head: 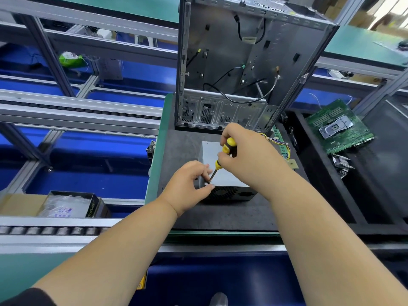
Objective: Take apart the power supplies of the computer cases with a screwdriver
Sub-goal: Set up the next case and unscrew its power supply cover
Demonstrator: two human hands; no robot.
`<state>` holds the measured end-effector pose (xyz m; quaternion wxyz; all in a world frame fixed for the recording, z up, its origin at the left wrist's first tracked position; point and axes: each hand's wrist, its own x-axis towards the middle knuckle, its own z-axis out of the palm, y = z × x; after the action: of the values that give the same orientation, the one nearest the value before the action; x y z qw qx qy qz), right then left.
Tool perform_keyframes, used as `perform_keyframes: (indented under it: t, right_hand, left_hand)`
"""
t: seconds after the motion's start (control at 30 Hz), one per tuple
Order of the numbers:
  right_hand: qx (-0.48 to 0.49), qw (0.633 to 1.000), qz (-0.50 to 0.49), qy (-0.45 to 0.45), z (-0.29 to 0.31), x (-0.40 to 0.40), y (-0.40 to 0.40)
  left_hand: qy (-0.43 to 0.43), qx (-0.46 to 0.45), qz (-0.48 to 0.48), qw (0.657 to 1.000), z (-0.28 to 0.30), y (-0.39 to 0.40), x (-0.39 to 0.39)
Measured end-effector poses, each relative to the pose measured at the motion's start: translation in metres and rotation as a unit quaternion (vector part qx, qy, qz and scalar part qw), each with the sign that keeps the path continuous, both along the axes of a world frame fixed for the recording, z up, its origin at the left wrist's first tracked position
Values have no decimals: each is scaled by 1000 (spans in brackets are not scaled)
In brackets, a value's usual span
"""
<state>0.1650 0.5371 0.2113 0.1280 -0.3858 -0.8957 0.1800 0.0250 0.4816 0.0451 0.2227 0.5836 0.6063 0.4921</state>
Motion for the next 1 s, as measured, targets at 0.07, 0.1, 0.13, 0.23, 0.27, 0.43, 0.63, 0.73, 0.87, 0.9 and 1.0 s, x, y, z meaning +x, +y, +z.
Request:
perform_keyframes:
  t: [0.07, 0.1, 0.13, 0.23, 0.27, 0.43, 0.63, 0.73, 0.87, 0.9, 1.0]
  right_hand:
    - [-13, 1000, 2, 0, 0, 0, 0]
    - [-9, 1000, 1, -4, -1, 1, -1]
    - [6, 1000, -2, -15, -1, 1, -1]
    - [47, 998, -20, -47, -2, 0, -3]
    - [40, 998, -22, -43, -2, 0, -3]
    - [6, 1000, -9, 1, -2, 1, -1]
    - [0, 1000, 13, 2, -1, 2, -2]
    - [-20, 998, 50, -21, 3, 1, -3]
    - [23, 996, 44, -73, 8, 0, -1]
    - [54, 993, 31, -98, 8, 0, 0]
    - [83, 990, 8, -113, 7, -3, 2]
  left_hand:
    - [6, 2, 1, 1000, 0, 0, 0]
    - [8, 3, 1, 1000, 0, 0, 0]
    - [10, 5, 1, 1000, 0, 0, 0]
    - [10, 15, -1, 1000, -1, 0, -1]
    - [8, 15, -3, 1000, -2, 0, -1]
    - [6, 7, -5, 1000, -2, 0, -1]
    - [7, 11, -1, 1000, -3, 1, -1]
    - [18, 13, -4, 1000, -4, 0, 0]
    - [21, 16, -6, 1000, -4, 0, -1]
    - [18, 17, -5, 1000, -4, 0, -1]
    - [7, 17, -3, 1000, -4, 0, -1]
